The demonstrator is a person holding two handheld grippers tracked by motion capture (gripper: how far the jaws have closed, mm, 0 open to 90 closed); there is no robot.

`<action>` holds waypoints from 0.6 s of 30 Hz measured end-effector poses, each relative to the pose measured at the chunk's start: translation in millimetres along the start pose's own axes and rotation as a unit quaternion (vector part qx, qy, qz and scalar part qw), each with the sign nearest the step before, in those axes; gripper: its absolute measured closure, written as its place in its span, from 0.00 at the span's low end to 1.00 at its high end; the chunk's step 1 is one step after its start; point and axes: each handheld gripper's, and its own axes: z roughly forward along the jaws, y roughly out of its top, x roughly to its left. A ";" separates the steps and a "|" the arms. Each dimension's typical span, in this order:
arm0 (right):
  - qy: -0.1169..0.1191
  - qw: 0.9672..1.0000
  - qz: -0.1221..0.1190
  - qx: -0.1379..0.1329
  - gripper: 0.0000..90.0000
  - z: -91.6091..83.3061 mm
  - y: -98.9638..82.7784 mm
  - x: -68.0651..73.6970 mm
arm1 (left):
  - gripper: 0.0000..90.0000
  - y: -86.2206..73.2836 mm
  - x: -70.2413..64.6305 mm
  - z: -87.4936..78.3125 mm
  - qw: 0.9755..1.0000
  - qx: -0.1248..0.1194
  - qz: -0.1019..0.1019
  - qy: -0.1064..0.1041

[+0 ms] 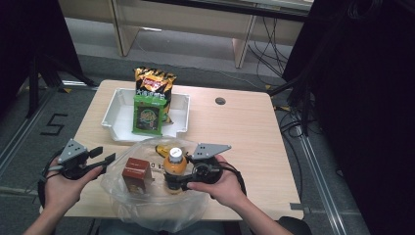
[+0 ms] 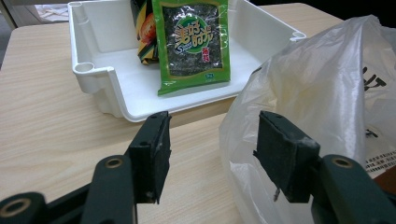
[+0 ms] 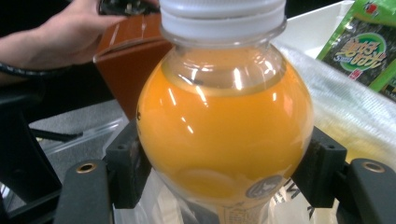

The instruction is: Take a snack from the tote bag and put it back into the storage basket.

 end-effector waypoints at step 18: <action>-0.024 0.999 -0.007 -0.020 0.36 -7.8 24.7 -8.9 | 0.49 0.4 -1.2 0.1 1.000 0.000 0.003 -0.001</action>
